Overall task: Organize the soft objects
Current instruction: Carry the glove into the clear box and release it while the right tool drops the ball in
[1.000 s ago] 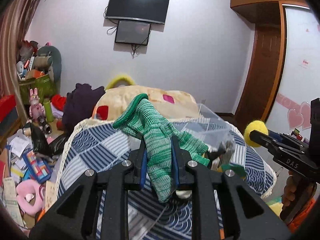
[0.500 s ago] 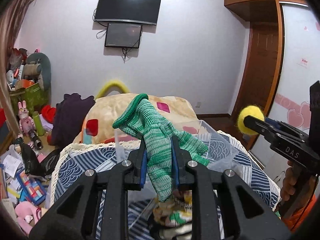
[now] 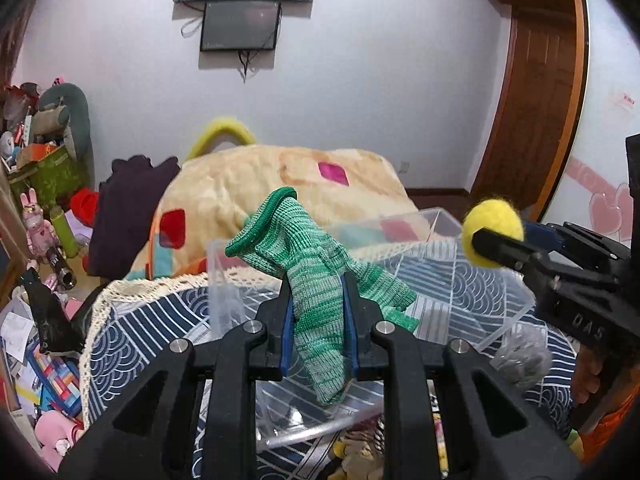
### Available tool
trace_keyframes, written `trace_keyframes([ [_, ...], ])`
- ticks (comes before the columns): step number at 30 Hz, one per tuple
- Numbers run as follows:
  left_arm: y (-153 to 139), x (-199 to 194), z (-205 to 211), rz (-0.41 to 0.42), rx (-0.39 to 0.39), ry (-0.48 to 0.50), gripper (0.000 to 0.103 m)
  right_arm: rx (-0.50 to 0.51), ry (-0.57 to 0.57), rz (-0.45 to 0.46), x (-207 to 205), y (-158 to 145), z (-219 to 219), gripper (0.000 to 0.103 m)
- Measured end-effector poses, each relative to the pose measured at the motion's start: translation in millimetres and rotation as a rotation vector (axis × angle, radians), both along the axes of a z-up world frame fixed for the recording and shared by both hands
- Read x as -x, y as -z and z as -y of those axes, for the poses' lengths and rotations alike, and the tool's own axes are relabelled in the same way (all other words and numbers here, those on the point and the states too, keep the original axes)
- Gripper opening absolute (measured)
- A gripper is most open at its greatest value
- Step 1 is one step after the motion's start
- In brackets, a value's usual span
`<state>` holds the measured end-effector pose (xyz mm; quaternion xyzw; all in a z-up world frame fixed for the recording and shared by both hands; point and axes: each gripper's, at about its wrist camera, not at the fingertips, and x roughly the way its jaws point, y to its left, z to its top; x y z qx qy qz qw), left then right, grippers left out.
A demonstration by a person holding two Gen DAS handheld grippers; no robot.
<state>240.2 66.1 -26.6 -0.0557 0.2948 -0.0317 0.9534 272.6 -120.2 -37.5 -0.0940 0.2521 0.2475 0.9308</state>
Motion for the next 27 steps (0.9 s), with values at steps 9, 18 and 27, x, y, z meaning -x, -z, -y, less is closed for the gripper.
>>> trace_keyframes([
  [9, 22, -26, 11, -0.115, -0.053, 0.030, 0.021, 0.111, -0.027, -0.123, -24, 22, -8, 0.039],
  [18, 26, -27, 17, -0.145, -0.089, 0.035, 0.043, 0.131, -0.043, -0.165, -28, 24, -10, 0.045],
  [27, 3, -4, 21, -0.067, -0.114, 0.028, 0.071, 0.068, -0.021, -0.071, -14, -1, 5, 0.067],
])
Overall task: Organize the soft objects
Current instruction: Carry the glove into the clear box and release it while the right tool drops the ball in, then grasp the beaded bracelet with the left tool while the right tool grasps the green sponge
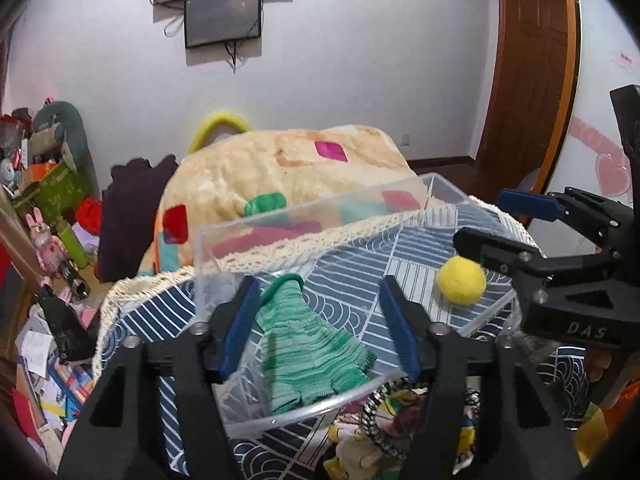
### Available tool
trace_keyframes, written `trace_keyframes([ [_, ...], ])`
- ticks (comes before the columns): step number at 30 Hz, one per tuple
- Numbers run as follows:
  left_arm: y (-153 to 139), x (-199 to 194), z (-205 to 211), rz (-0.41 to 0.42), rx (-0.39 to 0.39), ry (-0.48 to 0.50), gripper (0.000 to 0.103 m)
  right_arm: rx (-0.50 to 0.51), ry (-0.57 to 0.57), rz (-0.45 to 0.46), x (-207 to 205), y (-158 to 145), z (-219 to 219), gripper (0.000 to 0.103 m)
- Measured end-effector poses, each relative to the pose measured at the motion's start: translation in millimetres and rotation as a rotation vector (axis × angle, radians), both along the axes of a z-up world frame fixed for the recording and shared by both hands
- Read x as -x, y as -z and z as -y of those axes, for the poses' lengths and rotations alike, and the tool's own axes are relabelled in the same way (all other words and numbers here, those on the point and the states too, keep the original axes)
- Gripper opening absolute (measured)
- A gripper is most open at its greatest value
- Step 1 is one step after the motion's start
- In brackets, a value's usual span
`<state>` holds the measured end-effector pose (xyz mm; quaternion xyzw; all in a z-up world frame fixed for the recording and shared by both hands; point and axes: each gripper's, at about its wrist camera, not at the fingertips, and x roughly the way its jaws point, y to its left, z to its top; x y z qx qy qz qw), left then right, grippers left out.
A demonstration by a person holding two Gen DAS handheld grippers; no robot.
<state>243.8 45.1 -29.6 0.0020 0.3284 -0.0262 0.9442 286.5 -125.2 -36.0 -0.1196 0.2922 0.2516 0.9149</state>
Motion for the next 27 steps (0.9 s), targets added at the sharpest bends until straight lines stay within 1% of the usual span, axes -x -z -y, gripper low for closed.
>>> trace_keyframes([
  [2, -8, 8, 0, 0.032, -0.009, -0.008, 0.075, -0.012, 0.005, 0.019, 4, -7, 2, 0.067],
  [4, -17, 17, 1, 0.064, -0.017, -0.012, 0.081, -0.031, 0.009, 0.042, 9, -15, 7, 0.067],
  [7, -30, 32, 3, 0.113, -0.032, -0.016, 0.092, -0.052, 0.012, 0.073, 18, -24, 14, 0.068],
  [8, -34, 38, 4, 0.133, -0.038, -0.022, 0.097, -0.059, 0.012, 0.084, 21, -26, 16, 0.068],
  [9, -37, 42, 4, 0.147, -0.040, -0.026, 0.100, -0.065, 0.013, 0.096, 25, -29, 18, 0.068],
  [12, -48, 58, 4, 0.198, -0.041, -0.042, 0.101, -0.079, 0.015, 0.127, 35, -34, 23, 0.069],
  [14, -52, 67, 6, 0.221, -0.049, -0.040, 0.102, -0.090, 0.013, 0.142, 41, -36, 27, 0.072],
  [17, -51, 78, 8, 0.237, -0.055, -0.036, 0.102, -0.107, 0.012, 0.159, 52, -38, 33, 0.073],
  [22, -35, 89, 12, 0.218, -0.035, -0.023, 0.102, -0.110, 0.022, 0.175, 67, -32, 42, 0.076],
  [25, -23, 94, 13, 0.190, -0.013, -0.020, 0.102, -0.091, 0.029, 0.173, 76, -21, 45, 0.076],
  [27, -13, 96, 13, 0.158, 0.007, -0.013, 0.102, -0.078, 0.033, 0.162, 80, -12, 46, 0.076],
])
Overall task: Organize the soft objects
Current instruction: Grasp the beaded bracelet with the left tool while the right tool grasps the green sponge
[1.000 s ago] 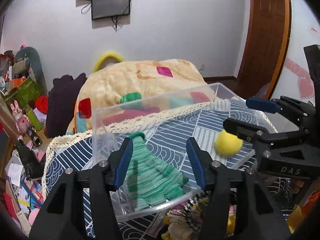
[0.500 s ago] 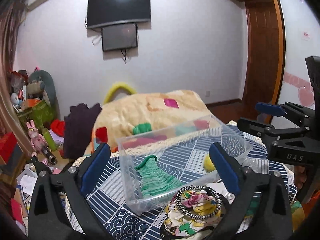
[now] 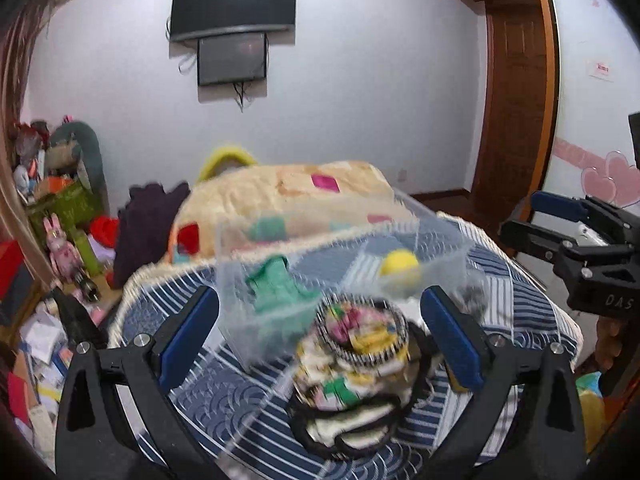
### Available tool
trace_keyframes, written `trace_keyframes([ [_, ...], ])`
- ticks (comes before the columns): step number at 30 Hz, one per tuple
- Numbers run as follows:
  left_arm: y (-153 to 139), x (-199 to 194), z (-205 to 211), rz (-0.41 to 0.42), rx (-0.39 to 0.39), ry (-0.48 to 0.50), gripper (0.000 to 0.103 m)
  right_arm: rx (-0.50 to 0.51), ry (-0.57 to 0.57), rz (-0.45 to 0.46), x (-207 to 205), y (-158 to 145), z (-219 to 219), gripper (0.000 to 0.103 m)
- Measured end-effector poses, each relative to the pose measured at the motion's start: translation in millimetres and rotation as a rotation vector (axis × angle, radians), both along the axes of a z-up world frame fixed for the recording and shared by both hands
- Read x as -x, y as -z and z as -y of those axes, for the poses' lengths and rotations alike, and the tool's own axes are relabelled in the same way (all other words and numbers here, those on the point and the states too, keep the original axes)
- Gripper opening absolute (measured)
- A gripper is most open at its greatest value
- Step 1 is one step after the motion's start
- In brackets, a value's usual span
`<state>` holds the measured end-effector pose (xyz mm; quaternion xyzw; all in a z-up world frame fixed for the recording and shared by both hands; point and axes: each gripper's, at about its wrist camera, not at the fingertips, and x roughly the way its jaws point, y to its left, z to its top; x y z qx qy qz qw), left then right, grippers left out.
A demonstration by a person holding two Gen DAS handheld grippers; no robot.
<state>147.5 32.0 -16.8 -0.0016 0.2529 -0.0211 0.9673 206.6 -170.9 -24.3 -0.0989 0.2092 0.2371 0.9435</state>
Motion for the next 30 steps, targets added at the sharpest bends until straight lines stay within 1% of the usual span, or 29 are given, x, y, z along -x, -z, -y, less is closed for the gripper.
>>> trace_keyframes([
  [2, 10, 2, 1, -0.024, 0.022, 0.009, 0.102, 0.004, -0.001, -0.031, 1, 11, 1, 0.076],
  [4, 18, 6, 2, -0.033, 0.035, 0.010, 0.094, 0.009, 0.004, -0.056, 1, 20, 4, 0.076],
  [5, 22, 8, 2, -0.034, 0.040, 0.007, 0.084, 0.013, 0.004, -0.070, 2, 24, 4, 0.076],
  [6, 25, 9, 2, -0.039, 0.043, 0.012, 0.076, 0.016, 0.004, -0.084, 2, 29, 4, 0.076],
  [9, 29, 9, 7, -0.064, 0.060, 0.043, 0.063, 0.017, -0.004, -0.124, 7, 40, 6, 0.076],
  [10, 31, 10, 9, -0.070, 0.064, 0.056, 0.061, 0.015, -0.009, -0.140, 8, 44, 6, 0.076],
  [12, 33, 11, 13, -0.074, 0.058, 0.072, 0.053, 0.011, -0.014, -0.165, 9, 50, 6, 0.076],
  [13, 33, 11, 15, -0.077, 0.057, 0.079, 0.051, 0.012, -0.015, -0.175, 10, 52, 6, 0.076],
  [15, 35, 11, 19, -0.084, 0.056, 0.103, 0.042, 0.018, -0.017, -0.193, 11, 59, 5, 0.076],
  [17, 38, 9, 25, -0.094, 0.047, 0.121, 0.037, 0.019, -0.018, -0.206, 15, 65, 5, 0.076],
  [21, 44, 5, 31, -0.107, 0.038, 0.129, 0.030, 0.026, -0.025, -0.243, 15, 76, 3, 0.076],
  [22, 45, 3, 31, -0.111, 0.040, 0.130, 0.029, 0.028, -0.026, -0.253, 15, 79, 3, 0.076],
  [23, 46, 2, 32, -0.118, 0.046, 0.134, 0.027, 0.031, -0.026, -0.260, 15, 82, 2, 0.076],
  [24, 48, 2, 32, -0.122, 0.049, 0.134, 0.021, 0.031, -0.029, -0.269, 15, 84, 3, 0.076],
  [25, 49, 2, 32, -0.122, 0.051, 0.133, 0.020, 0.027, -0.034, -0.279, 15, 86, 3, 0.076],
  [27, 50, 4, 31, -0.125, 0.050, 0.137, 0.012, 0.020, -0.041, -0.290, 15, 88, 2, 0.076],
  [30, 48, 9, 30, -0.120, 0.055, 0.142, 0.010, 0.019, -0.054, -0.302, 16, 91, 2, 0.076],
])
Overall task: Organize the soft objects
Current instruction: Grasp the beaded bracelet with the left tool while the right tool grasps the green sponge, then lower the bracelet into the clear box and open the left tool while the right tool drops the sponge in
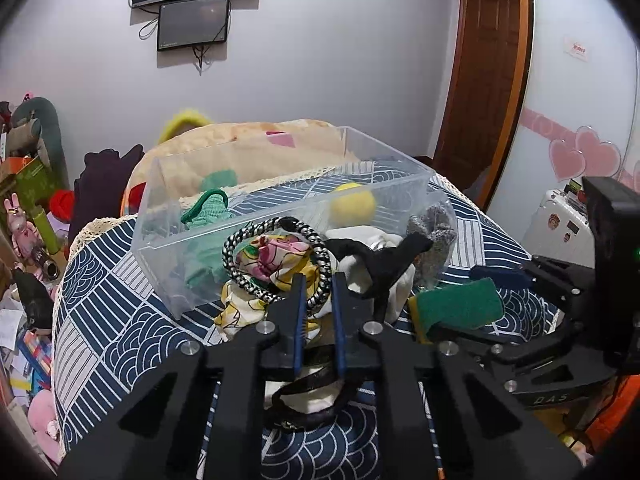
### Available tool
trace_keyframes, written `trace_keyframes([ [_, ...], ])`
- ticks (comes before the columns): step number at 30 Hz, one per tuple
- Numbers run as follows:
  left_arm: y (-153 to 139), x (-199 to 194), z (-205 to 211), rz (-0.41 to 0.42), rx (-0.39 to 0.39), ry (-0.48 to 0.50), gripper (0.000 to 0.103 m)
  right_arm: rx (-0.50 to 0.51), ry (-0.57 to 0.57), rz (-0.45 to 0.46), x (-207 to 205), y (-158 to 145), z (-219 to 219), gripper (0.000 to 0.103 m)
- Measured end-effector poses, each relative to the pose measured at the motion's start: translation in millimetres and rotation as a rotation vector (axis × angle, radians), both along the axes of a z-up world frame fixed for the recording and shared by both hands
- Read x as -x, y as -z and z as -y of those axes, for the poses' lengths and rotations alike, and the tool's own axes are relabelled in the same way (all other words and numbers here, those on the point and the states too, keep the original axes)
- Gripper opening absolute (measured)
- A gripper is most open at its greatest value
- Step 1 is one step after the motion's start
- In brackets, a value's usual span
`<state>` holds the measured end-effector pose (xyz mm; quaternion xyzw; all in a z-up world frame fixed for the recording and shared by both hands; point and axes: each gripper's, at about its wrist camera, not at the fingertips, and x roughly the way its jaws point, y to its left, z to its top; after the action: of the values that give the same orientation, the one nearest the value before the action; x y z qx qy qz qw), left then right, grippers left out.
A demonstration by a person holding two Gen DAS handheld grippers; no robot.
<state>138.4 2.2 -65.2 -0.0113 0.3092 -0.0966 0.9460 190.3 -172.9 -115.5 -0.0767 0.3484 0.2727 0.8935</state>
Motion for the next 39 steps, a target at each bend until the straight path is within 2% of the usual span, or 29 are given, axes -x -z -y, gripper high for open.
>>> trace_keyframes([
  [3, -3, 5, -2, 0.009, 0.005, -0.002, 0.009, -0.001, -0.017, -0.014, 2, 3, -2, 0.075],
  [7, -9, 11, -7, 0.017, 0.027, -0.004, 0.008, -0.021, -0.047, -0.026, 5, 2, 0, 0.053],
  [14, -21, 21, -14, 0.045, 0.059, -0.017, 0.006, -0.020, -0.030, 0.014, 11, -5, 5, 0.040],
  [25, -32, 26, -20, 0.072, 0.073, -0.037, 0.006, -0.078, 0.022, 0.110, 17, -43, 17, 0.039],
  [31, -48, 31, -31, 0.117, 0.087, -0.061, 0.006, -0.101, 0.037, 0.167, 13, -65, 16, 0.039],
  [39, -69, 21, -43, 0.176, 0.056, -0.106, 0.006, -0.123, 0.021, 0.255, 0, -93, 0, 0.039],
])
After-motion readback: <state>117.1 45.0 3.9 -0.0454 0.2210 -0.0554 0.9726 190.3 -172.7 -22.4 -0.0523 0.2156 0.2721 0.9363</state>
